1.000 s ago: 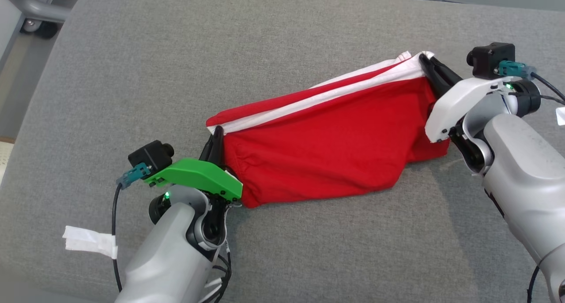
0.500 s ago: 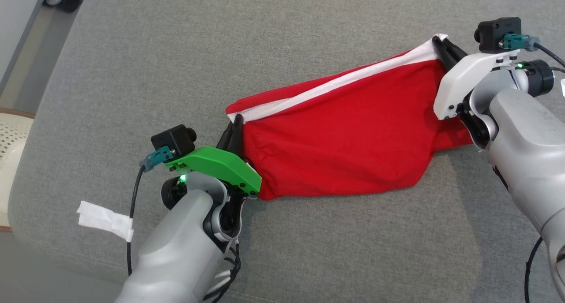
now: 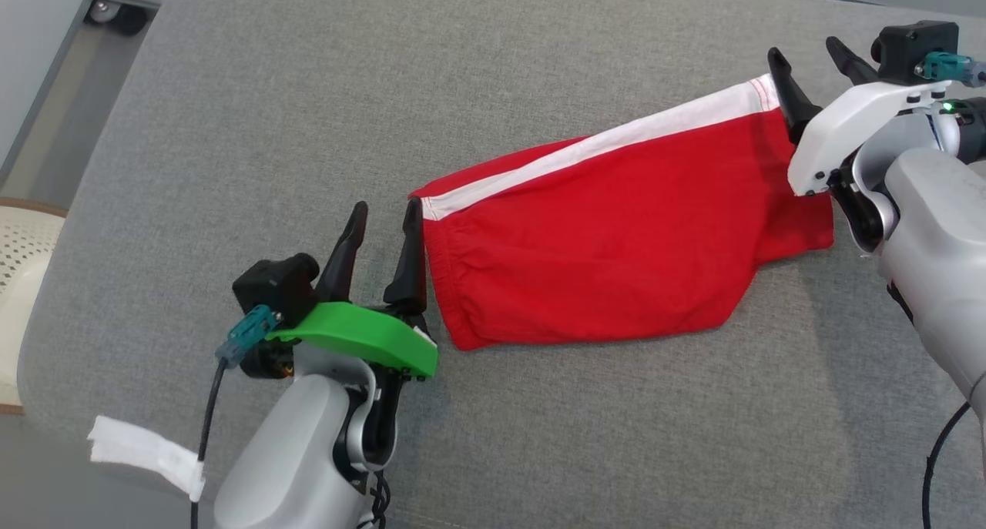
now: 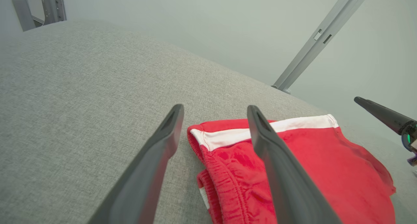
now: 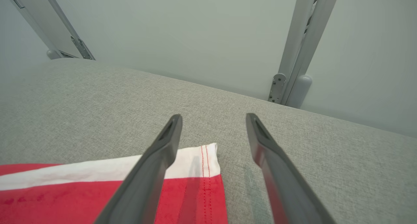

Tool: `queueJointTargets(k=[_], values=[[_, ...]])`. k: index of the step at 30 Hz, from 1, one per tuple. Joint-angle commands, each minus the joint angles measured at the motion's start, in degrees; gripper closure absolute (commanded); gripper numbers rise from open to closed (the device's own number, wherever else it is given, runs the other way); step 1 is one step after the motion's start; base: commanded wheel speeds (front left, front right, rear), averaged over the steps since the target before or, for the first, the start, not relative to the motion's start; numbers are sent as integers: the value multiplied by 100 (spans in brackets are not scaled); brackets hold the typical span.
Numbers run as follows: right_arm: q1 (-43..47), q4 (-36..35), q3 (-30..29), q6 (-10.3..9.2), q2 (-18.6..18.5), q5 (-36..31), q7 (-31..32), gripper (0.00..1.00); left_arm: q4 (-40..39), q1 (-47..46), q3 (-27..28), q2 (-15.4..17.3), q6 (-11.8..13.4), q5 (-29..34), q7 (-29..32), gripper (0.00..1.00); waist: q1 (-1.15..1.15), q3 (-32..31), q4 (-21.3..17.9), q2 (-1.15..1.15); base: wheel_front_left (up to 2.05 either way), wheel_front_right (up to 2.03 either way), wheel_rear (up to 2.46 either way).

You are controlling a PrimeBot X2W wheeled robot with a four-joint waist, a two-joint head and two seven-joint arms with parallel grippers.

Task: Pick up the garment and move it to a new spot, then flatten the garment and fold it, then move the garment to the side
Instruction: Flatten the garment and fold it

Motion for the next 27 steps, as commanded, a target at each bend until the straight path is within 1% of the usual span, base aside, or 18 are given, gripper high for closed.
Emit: queueJointTargets(k=[1,5,10,15,19,24,25,27], values=[[115,-52,50,-6,-65,94,-30,0,-162,181,116,70,-3,177,-16,0,0,-97,-97,0,0,0,0],[318,-191,249,-6,-230,333,223,0,-738,773,527,100,75,597,-15,0,0,-192,-179,0,0,0,0],[544,-489,571,-6,-406,691,800,0,-1212,1370,858,42,141,815,-16,0,0,-239,-187,0,0,0,0],[645,-540,844,-6,-474,924,1322,0,-1376,1644,939,-29,93,905,-16,0,0,-238,-77,0,0,0,0],[677,-391,992,-6,-465,1109,1831,0,-1424,1707,955,-72,73,911,-16,0,0,-254,30,0,0,0,0],[739,-284,1082,-6,-410,1298,2151,0,-1435,1746,994,-98,54,917,-17,0,0,-279,130,0,0,0,0],[761,-275,1105,-5,-399,1332,2208,51,-1434,1753,1002,-102,48,920,-17,0,0,-284,141,0,0,0,0],[785,-253,1145,-3,-395,1394,2296,73,-1430,1760,1031,-109,39,923,-17,0,0,-297,152,0,0,0,0]])
